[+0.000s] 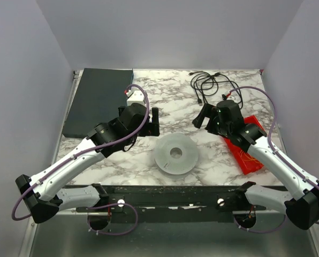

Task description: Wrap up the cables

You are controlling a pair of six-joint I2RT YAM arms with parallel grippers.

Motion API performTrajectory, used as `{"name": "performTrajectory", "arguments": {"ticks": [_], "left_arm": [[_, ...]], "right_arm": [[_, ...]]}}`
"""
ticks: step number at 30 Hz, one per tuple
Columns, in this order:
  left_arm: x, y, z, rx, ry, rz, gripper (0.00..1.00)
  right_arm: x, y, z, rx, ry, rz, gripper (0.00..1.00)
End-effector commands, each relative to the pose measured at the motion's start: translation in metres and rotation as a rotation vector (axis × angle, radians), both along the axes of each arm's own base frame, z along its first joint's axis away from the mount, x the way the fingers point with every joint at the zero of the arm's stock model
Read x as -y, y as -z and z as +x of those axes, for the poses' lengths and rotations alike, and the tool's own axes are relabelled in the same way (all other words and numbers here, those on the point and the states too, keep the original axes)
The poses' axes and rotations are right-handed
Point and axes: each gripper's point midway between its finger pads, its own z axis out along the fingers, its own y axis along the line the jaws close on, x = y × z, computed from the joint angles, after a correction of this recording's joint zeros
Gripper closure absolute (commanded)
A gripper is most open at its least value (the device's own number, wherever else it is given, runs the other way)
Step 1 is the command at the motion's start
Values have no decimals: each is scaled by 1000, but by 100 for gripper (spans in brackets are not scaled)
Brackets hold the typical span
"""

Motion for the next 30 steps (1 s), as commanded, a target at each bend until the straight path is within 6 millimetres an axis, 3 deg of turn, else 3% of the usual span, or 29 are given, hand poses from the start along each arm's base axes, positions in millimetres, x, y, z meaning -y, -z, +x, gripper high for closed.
{"name": "performTrajectory", "arguments": {"ticks": [1, 9, 14, 21, 27, 30], "left_arm": [[4, 7, 0, 0, 26, 1, 1], [14, 9, -5, 45, 87, 94, 1], [34, 10, -15, 89, 116, 222, 1], [95, 23, -51, 183, 253, 416, 1], [148, 44, -91, 247, 359, 583, 1], [166, 65, -105, 260, 397, 636, 1]], "right_arm": [[2, -3, -4, -3, 2, -4, 0], [14, -9, -3, 2, 51, -42, 0], [30, -9, -5, -2, 127, -71, 0], [72, -5, -10, -27, 289, -162, 0], [89, -7, -13, -32, 333, -156, 0], [94, -9, -14, -33, 343, -160, 0]]}}
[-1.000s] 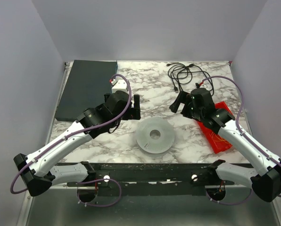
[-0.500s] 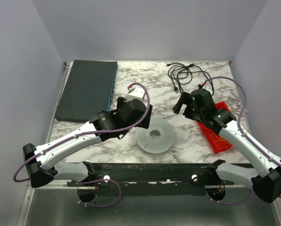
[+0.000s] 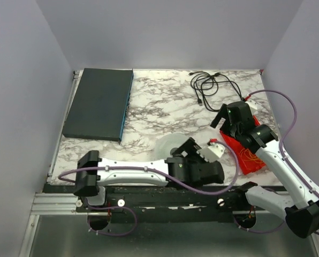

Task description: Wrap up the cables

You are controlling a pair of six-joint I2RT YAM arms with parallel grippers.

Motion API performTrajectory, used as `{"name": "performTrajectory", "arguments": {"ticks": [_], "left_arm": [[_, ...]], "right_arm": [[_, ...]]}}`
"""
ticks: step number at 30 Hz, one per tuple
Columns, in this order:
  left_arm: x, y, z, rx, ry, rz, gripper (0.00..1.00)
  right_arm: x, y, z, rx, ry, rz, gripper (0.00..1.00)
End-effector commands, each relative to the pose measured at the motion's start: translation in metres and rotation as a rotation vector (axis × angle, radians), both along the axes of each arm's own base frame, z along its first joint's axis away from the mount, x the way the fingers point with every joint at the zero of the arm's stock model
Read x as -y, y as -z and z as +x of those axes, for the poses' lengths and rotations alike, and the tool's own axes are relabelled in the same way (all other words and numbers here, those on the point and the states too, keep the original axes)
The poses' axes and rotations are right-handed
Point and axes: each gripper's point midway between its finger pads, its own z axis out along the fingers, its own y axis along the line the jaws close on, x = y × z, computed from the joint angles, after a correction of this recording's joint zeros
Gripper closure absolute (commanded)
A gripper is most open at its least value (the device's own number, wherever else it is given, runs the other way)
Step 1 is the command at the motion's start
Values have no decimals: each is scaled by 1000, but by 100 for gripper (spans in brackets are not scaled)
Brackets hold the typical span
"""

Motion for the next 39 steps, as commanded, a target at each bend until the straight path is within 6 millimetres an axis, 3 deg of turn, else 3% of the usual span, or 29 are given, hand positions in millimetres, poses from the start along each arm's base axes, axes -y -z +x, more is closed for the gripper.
{"name": "performTrajectory", "arguments": {"ticks": [1, 14, 22, 29, 33, 39], "left_arm": [[10, 16, -12, 94, 14, 126, 1], [18, 95, -14, 183, -9, 352, 1], [13, 123, -6, 225, -64, 454, 1], [3, 128, 11, 272, -138, 499, 4], [-6, 130, 23, 280, -181, 508, 20], [-14, 122, 30, 266, -213, 469, 67]], "right_arm": [[15, -9, -4, 11, 49, -24, 0], [16, -17, -9, 31, 43, 0, 0], [13, -21, -9, 44, 36, 27, 0], [14, -25, -12, 64, 34, 38, 0], [15, -27, -14, 69, 32, 35, 0], [16, -27, -15, 74, 32, 35, 0]]}}
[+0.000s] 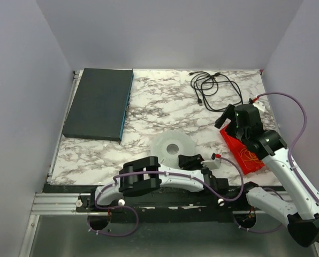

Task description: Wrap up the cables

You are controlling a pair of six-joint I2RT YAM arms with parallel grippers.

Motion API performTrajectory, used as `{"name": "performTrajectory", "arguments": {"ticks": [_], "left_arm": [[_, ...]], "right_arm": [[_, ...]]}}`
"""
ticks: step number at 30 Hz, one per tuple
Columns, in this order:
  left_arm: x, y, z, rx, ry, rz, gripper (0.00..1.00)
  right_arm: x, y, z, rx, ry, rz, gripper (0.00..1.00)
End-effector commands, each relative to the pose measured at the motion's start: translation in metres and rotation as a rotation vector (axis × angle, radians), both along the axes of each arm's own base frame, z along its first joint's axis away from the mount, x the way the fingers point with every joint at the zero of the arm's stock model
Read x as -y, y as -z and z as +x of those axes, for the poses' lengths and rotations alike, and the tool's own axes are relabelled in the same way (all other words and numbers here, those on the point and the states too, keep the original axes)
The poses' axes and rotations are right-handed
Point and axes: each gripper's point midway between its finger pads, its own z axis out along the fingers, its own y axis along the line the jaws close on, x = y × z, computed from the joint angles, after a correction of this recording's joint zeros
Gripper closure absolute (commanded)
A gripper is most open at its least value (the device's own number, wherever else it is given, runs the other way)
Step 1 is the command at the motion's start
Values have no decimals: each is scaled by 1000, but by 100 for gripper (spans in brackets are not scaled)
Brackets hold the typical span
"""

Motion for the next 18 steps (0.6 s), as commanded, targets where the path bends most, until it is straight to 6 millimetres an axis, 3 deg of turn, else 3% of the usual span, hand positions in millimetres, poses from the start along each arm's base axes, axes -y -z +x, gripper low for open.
{"name": "performTrajectory", "arguments": {"ticks": [1, 5, 12, 18], "left_arm": [[-8, -13, 6, 34, -27, -43, 74], [-17, -36, 10, 18, -61, -107, 99], [-45, -124, 28, -50, -161, -373, 100], [-61, -166, 44, -217, -184, -696, 100]], "right_arm": [[3, -6, -2, 14, 10, 5, 0], [3, -14, 0, 32, 7, 5, 0], [2, -33, 2, 65, -6, 8, 0], [-2, -49, 10, 95, -14, 15, 0]]}}
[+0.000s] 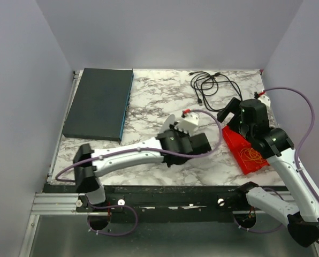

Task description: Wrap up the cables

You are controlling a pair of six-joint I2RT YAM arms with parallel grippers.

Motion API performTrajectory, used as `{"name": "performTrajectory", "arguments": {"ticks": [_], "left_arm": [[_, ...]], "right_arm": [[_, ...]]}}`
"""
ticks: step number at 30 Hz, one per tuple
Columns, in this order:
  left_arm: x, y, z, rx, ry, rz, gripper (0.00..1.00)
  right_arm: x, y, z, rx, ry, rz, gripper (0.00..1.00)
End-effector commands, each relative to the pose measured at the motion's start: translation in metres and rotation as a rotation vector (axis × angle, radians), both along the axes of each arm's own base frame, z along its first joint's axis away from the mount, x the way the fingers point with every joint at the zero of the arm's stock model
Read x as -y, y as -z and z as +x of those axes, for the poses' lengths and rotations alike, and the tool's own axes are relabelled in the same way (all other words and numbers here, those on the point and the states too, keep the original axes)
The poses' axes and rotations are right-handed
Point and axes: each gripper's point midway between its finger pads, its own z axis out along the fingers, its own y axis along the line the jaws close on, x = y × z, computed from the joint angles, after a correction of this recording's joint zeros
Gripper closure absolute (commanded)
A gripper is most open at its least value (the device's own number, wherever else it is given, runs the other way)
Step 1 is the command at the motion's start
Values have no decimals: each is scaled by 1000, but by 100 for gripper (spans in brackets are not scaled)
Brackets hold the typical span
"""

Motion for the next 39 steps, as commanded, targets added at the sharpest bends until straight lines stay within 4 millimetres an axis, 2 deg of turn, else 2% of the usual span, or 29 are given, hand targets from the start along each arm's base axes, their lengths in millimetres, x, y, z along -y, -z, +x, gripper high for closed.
{"name": "performTrajectory", "arguments": {"ticks": [1, 6, 11, 14, 22, 24, 30, 35, 39], "left_arm": [[-1, -38, 9, -114, -5, -343, 100], [-16, -36, 26, -165, -75, -454, 100], [-21, -10, 37, -213, -109, -526, 100], [-24, 1, 40, -219, -123, -552, 100], [-23, 13, 44, -236, -132, -569, 99], [-22, 17, 43, -241, -135, -581, 88], [-17, 23, 40, -261, -129, -609, 66], [-15, 18, 37, -265, -106, -638, 56], [-11, 7, 34, -265, -67, -675, 46]], "right_arm": [[0, -10, 5, 13, -6, -11, 0], [-4, -4, 11, 6, -9, -11, 0], [2, 3, 12, -9, 11, -45, 0], [3, 7, 10, -20, 10, -51, 0], [6, 13, 7, -35, 16, -65, 0], [6, 11, 6, -30, 12, -63, 0], [7, 12, 5, -42, 19, -69, 0], [15, 17, 1, -71, 61, -87, 0], [24, 35, -9, -137, 122, -95, 0]]}}
